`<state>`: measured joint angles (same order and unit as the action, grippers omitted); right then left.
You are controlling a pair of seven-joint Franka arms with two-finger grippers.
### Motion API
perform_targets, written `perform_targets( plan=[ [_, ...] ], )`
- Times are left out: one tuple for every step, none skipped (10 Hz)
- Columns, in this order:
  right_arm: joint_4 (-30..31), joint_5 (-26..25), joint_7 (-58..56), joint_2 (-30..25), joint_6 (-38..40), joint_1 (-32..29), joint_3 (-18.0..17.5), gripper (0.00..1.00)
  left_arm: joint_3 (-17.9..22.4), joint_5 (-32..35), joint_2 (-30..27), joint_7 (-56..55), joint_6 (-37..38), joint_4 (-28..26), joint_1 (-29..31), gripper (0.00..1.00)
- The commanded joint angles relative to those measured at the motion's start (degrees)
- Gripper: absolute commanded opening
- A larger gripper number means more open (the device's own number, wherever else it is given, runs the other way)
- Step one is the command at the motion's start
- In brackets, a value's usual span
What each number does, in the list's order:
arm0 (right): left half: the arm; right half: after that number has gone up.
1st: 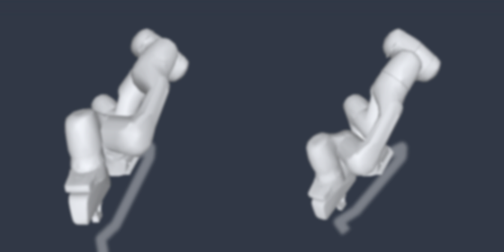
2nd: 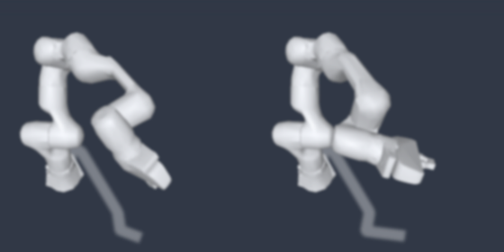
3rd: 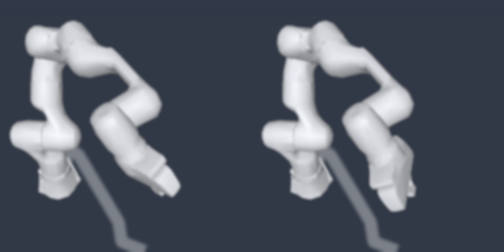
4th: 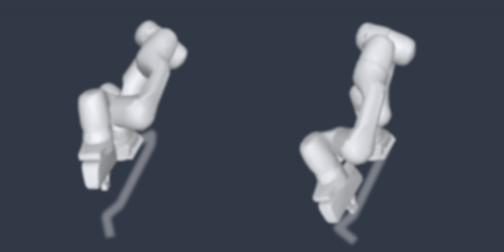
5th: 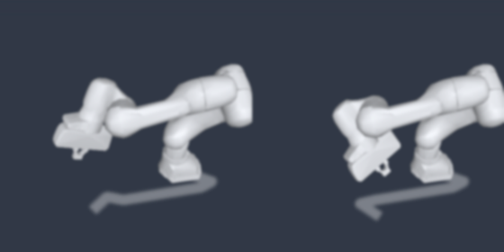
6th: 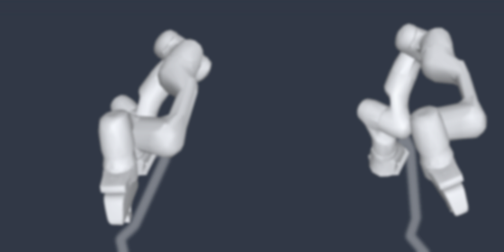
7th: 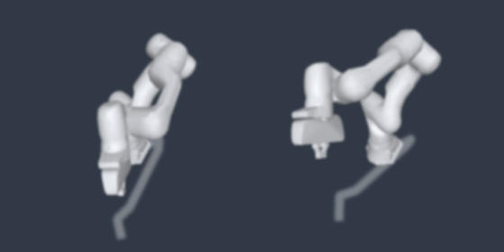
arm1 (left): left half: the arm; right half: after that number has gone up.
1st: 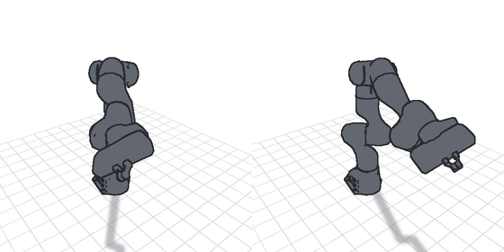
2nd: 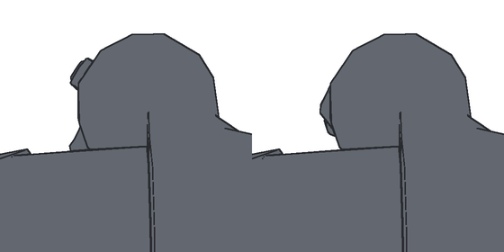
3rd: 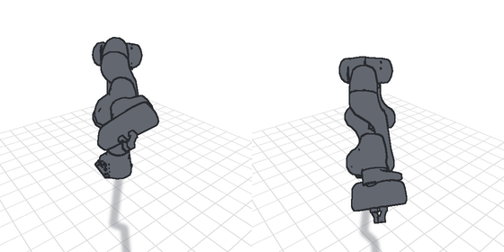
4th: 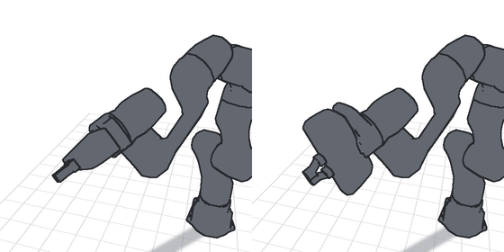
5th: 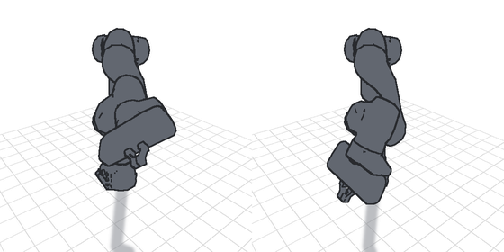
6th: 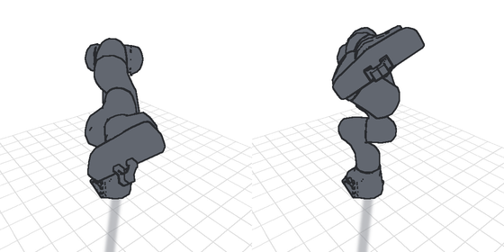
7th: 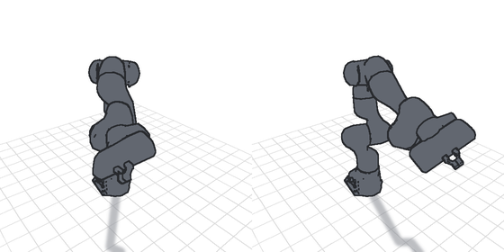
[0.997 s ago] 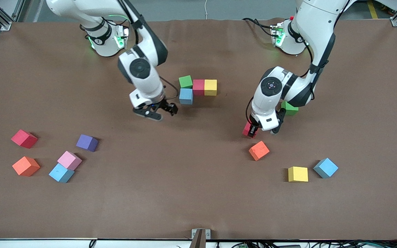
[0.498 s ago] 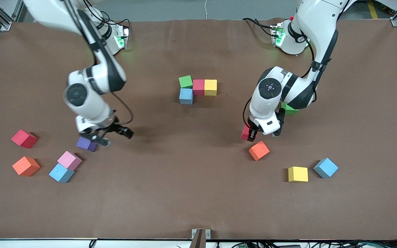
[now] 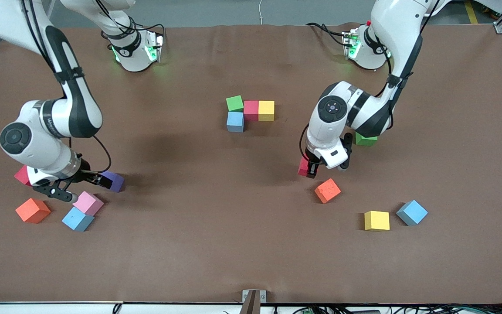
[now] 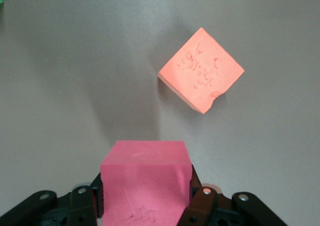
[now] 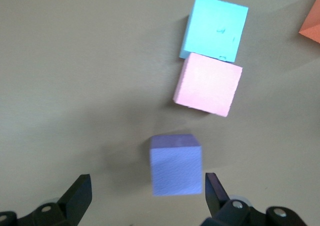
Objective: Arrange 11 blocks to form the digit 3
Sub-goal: 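Reach and grasp the purple block with the right gripper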
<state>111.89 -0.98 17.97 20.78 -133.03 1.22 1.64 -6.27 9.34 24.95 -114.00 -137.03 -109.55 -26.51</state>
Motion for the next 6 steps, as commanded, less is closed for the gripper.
perform_targets(
  plan=[
    [-0.98, -1.30, -0.66, 3.12, 1.36, -1.31, -1.29, 1.00, -0.06, -0.81, 1.77, -0.96, 3.34, 3.81, -0.38, 0.23],
    [-0.63, -1.30, -0.39, 3.73, 1.45, -1.57, -1.29, 1.00, -0.06, -0.81, 1.77, -1.05, 3.35, 3.81, -0.30, 0.23],
    [-0.19, -1.30, -0.39, 4.52, 0.93, -2.00, -1.29, 1.00, -0.06, -0.81, 1.77, -0.96, 3.61, 3.81, -0.29, 0.23],
    [-0.18, -1.30, -0.39, 5.49, 0.67, -2.10, -1.29, 1.00, -0.06, -0.73, 1.77, -0.96, 3.61, 3.90, -0.29, 0.23],
    [-0.18, -1.30, -0.56, 6.11, 0.49, -2.18, -1.29, 1.00, -0.06, -0.81, 1.77, -0.96, 3.61, 4.16, -0.29, 0.23],
    [0.08, -1.30, -0.74, 6.72, -1.25, -2.10, -1.29, 1.00, -0.06, -0.73, 1.77, -0.96, 3.61, 4.17, -0.38, 0.23]
  ],
)
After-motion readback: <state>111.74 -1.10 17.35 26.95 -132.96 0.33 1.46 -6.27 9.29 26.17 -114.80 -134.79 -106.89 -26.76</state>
